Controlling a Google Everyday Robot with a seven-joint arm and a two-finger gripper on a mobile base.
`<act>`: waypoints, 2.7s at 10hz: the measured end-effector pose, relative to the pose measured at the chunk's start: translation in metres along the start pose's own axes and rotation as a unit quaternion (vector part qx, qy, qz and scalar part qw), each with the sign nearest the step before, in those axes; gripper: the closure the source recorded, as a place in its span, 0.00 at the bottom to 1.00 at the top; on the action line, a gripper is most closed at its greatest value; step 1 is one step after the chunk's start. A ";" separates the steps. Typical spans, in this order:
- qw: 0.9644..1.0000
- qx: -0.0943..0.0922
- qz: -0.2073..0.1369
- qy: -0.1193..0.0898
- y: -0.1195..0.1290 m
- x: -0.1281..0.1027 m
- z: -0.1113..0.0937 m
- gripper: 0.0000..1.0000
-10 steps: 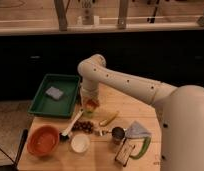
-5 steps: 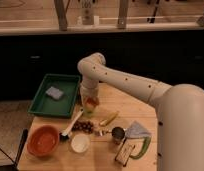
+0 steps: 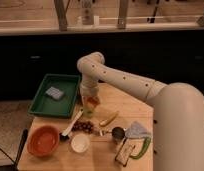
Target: Place apple in plastic cup
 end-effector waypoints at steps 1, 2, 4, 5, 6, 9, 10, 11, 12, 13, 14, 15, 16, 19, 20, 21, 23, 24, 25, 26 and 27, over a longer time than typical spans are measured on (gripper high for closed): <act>1.000 0.000 0.002 -0.002 0.001 0.000 0.000 0.86; 1.000 0.000 0.004 -0.003 0.002 0.001 0.001 0.76; 1.000 0.001 0.005 -0.005 0.002 0.001 0.001 0.53; 1.000 0.001 0.006 -0.006 0.002 0.001 0.001 0.44; 1.000 0.001 0.007 -0.006 0.003 0.001 0.001 0.35; 1.000 0.002 0.009 -0.005 0.005 0.000 -0.001 0.20; 1.000 0.003 0.010 -0.006 0.005 0.000 -0.001 0.20; 1.000 0.003 0.011 -0.006 0.006 0.000 -0.001 0.20; 1.000 0.004 0.012 -0.006 0.006 0.000 -0.002 0.20; 1.000 0.005 0.012 -0.005 0.006 0.001 -0.002 0.20; 1.000 0.005 0.013 -0.006 0.006 0.001 -0.003 0.20; 1.000 0.005 0.013 -0.006 0.006 0.001 -0.003 0.20; 1.000 0.005 0.014 -0.006 0.007 0.001 -0.003 0.20; 1.000 0.007 0.015 -0.007 0.007 0.002 -0.004 0.20; 1.000 0.009 0.015 -0.007 0.008 0.003 -0.004 0.20; 1.000 0.009 0.013 -0.007 0.008 0.002 -0.004 0.20; 1.000 0.012 0.009 -0.005 0.008 0.004 -0.004 0.20; 1.000 0.013 0.006 -0.004 0.007 0.004 -0.004 0.20; 1.000 0.013 0.003 -0.004 0.005 0.005 -0.003 0.20; 1.000 0.013 0.003 -0.004 0.005 0.005 -0.003 0.20; 1.000 0.013 0.003 -0.004 0.005 0.005 -0.003 0.20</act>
